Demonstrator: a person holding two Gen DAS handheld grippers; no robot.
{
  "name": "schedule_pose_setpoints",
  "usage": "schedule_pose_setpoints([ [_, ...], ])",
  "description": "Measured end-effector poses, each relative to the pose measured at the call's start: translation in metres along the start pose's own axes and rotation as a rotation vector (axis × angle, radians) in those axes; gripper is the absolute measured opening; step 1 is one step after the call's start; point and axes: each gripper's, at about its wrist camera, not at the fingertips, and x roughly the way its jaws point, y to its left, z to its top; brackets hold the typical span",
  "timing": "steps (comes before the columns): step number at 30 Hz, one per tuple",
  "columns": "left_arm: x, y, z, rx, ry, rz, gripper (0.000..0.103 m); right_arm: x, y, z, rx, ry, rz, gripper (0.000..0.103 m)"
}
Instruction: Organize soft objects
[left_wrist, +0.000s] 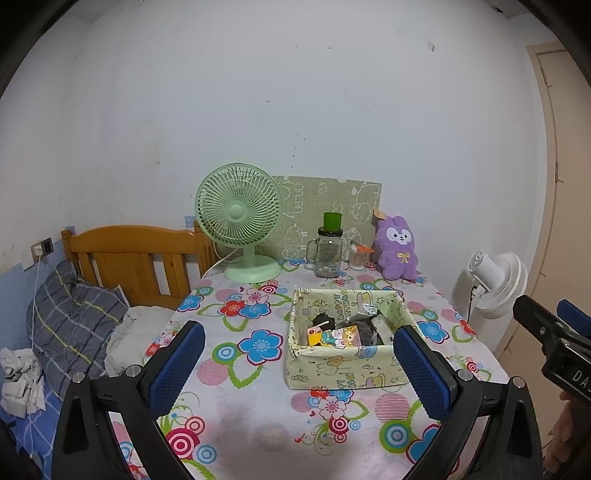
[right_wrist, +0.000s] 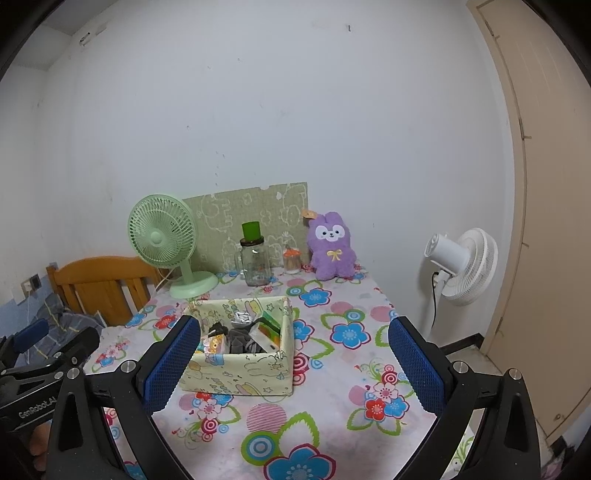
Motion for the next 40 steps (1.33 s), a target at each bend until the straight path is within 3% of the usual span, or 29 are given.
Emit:
schedule_pose_setpoints([
  [40, 0.0043, -0.001, 0.0014, 0.002, 0.005, 0.005, 0.103, 0.0076, -0.0039, -0.0014, 0.014, 0.006, -0.018, 0.103],
])
